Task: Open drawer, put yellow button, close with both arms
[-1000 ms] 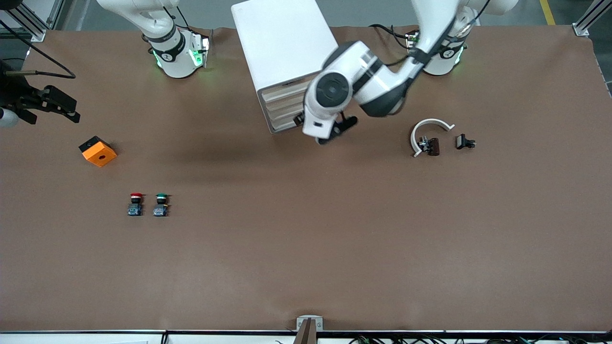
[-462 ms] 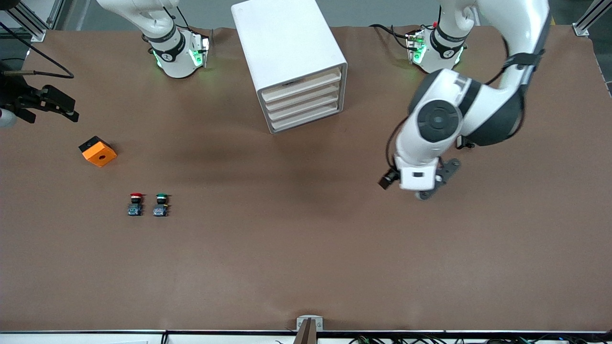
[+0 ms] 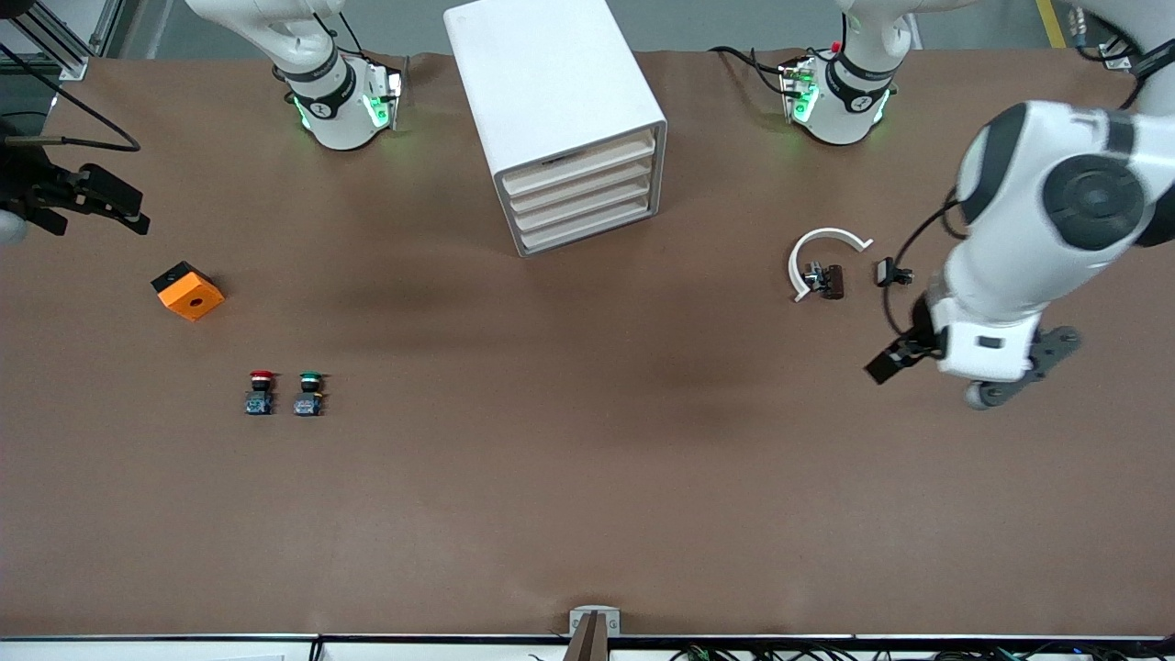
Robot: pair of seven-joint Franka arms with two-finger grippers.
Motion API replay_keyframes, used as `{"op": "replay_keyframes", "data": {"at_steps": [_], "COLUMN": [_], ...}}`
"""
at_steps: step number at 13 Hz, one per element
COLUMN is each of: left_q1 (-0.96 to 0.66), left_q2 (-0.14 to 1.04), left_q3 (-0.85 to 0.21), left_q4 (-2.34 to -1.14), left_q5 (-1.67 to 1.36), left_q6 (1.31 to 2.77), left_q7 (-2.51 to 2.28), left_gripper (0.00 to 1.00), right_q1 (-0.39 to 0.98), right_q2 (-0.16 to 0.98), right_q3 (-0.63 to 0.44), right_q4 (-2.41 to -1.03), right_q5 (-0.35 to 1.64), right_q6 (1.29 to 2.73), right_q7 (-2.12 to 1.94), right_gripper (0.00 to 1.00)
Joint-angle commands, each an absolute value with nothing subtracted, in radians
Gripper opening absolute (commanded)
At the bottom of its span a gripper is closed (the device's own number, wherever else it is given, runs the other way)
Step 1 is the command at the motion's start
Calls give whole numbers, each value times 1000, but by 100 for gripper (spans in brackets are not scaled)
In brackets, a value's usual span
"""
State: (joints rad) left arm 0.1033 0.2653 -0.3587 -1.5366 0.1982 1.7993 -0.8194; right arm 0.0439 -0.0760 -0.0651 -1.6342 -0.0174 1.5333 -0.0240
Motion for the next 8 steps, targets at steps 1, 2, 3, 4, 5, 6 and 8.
{"op": "replay_keyframes", "data": {"at_steps": [1,2,3,4,5,6,8], "left_q1": [123,109,95,95,94,94,91], "left_q2": [184,160,126,88,54,20,-21], "left_q3": [-332,-277,-232,-191,-152,-121,-103], "left_q4": [-1543,-1546,-1552,-1557,-1565,-1580,-1582], "left_q5": [198,183,140,76,24,2,-15], "left_q6": [1743,1729,1701,1659,1635,1617,1556], "left_q7": [-662,-585,-501,-426,-343,-248,-140], "left_gripper": [100,100,100,100,100,100,100], "right_q1": [38,38,35,37,40,40,38], "right_q2": [-63,-61,-61,-60,-60,-60,-58], "right_q3": [-63,-64,-64,-66,-66,-66,-66], "right_q4": [-1592,-1592,-1591,-1592,-1591,-1591,-1591], "right_q5": [-26,-28,-26,-26,-28,-26,-26], "right_q6": [1517,1513,1508,1505,1505,1505,1505], "right_q7": [-11,-9,-12,-12,-11,-11,-12], "right_gripper": [100,100,100,100,100,100,100]}}
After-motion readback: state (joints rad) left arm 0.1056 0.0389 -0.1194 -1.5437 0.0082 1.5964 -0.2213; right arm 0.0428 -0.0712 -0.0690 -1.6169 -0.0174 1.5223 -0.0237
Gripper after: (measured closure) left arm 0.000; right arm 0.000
